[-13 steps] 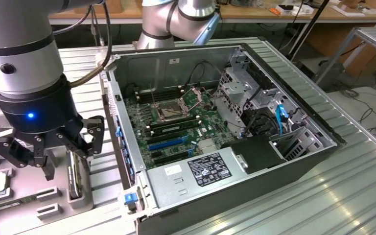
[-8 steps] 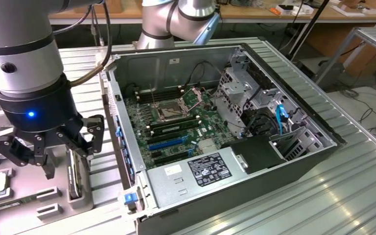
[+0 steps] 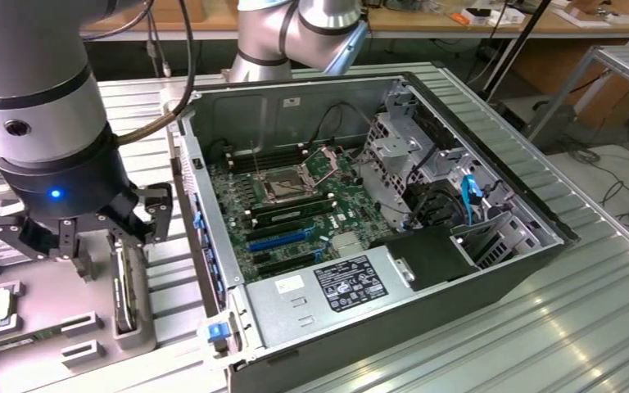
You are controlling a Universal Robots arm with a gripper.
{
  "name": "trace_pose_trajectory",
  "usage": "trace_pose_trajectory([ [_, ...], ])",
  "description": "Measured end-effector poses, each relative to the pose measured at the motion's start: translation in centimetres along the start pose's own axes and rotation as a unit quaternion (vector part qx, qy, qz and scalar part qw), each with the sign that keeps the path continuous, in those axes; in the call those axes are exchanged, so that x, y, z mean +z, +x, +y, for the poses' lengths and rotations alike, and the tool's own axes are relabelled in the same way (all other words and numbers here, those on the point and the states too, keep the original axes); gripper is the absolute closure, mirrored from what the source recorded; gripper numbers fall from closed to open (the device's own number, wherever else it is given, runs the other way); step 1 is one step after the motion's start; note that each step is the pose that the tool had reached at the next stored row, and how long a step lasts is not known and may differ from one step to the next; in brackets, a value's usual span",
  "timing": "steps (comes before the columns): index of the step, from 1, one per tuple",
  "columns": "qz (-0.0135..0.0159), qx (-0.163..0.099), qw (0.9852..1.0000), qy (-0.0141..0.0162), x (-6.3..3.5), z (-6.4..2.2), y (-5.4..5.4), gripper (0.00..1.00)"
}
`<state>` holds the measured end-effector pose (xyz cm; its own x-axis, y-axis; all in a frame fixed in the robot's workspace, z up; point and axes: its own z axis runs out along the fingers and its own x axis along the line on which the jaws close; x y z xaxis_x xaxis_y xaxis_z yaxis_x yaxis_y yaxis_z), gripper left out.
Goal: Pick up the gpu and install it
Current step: 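Pick up the gpu and move the gpu toward the slot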
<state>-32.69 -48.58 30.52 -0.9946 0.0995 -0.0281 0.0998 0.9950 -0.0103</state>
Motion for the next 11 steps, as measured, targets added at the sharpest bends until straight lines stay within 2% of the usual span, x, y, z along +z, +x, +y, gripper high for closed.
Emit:
trace_pose_trajectory([
  [1,0.0015,0.002,0.9999,-0.0152,0.00,0.00,0.0,0.40],
  [2,0.0025,0.003,0.9997,-0.0244,0.01,-0.02,0.0,0.40],
  [5,0.0036,0.006,0.9993,-0.0357,0.11,-0.10,0.0,0.40],
  [6,0.0035,0.006,0.9993,-0.0364,0.31,-0.17,0.0,0.40],
  [9,0.0037,0.006,0.9993,-0.0356,0.48,-0.34,0.0,0.40],
  [11,0.0036,0.006,0.9993,-0.0357,1.08,-0.37,0.1,0.40],
])
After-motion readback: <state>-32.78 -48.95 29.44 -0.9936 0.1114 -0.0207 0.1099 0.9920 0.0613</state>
